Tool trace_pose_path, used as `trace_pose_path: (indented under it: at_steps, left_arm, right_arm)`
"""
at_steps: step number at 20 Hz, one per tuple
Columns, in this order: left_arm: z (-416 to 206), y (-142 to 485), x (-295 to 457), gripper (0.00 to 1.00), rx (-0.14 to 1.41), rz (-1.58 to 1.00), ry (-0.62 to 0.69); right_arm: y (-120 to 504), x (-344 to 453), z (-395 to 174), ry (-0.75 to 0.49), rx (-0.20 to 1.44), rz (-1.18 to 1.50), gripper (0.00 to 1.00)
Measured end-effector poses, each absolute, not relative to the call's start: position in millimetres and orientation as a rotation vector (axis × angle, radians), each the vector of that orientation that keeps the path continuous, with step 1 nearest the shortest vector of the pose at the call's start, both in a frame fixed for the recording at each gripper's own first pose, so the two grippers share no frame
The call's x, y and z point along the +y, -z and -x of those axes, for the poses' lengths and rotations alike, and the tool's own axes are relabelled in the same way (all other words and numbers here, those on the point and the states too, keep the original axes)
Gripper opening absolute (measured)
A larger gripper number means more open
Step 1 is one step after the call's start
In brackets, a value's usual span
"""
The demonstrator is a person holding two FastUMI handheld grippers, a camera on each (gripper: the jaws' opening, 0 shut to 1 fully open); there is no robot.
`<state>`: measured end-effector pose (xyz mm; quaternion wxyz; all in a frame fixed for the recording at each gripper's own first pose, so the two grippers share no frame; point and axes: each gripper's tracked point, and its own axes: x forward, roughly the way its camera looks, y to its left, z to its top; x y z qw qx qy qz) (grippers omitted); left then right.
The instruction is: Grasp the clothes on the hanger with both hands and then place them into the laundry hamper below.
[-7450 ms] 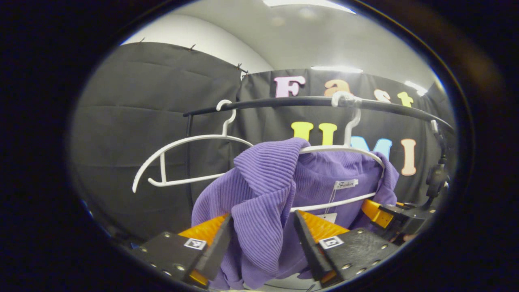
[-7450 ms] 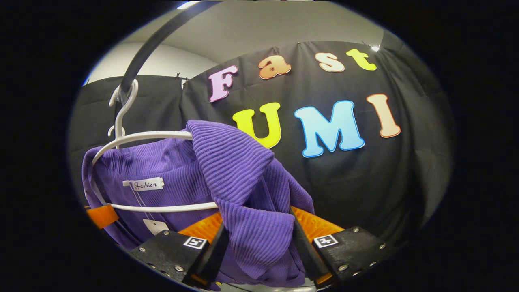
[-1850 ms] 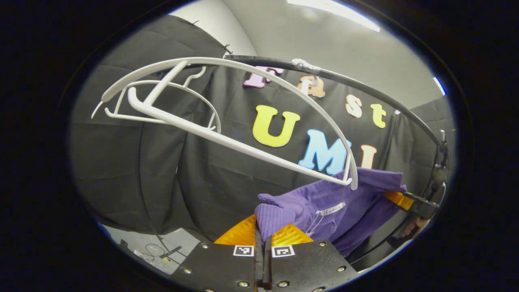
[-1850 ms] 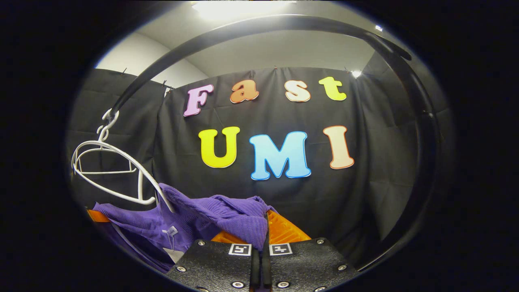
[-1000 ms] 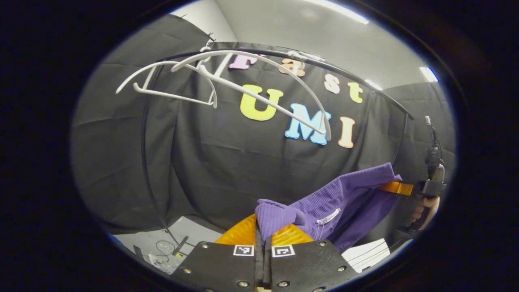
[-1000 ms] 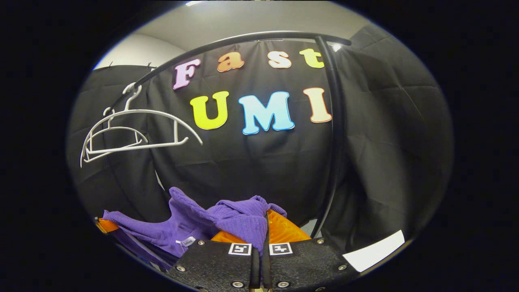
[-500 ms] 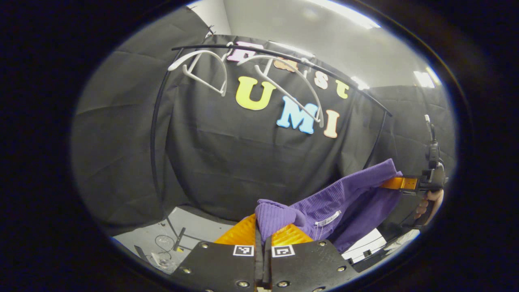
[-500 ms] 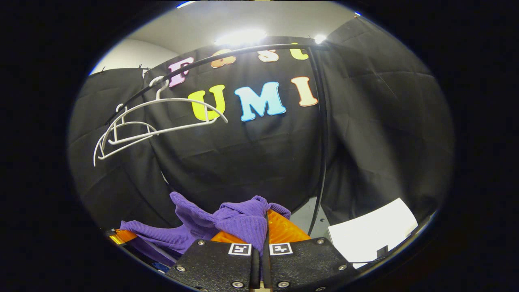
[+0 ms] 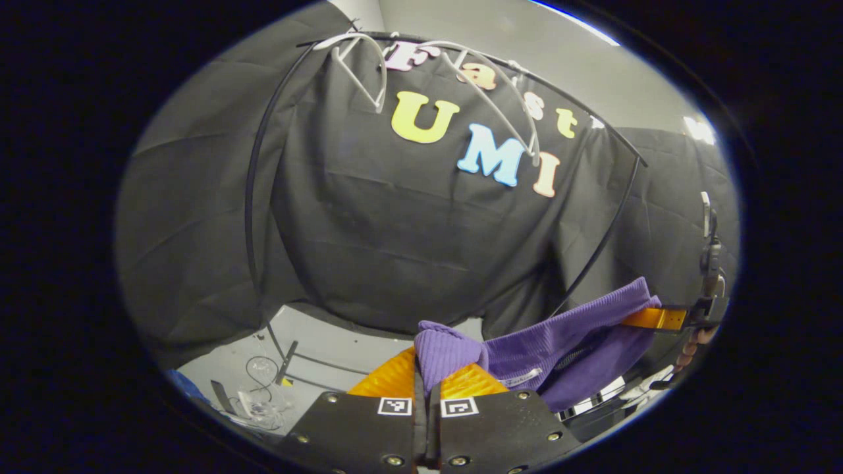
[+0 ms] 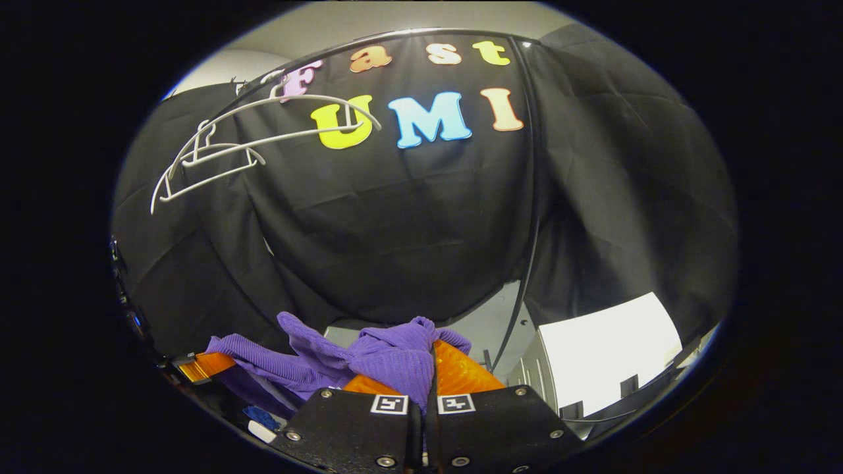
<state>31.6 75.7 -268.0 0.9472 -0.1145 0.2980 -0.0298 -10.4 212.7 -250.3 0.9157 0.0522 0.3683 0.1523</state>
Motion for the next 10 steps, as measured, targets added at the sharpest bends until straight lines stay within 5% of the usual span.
trace_pose_path:
  at_steps: [10]
  left_arm:
    - [3,360,58,0.01,0.779,0.232,-0.008]
  right_arm:
    - [348,248,40,-0.438,0.973,-0.123,0.03]
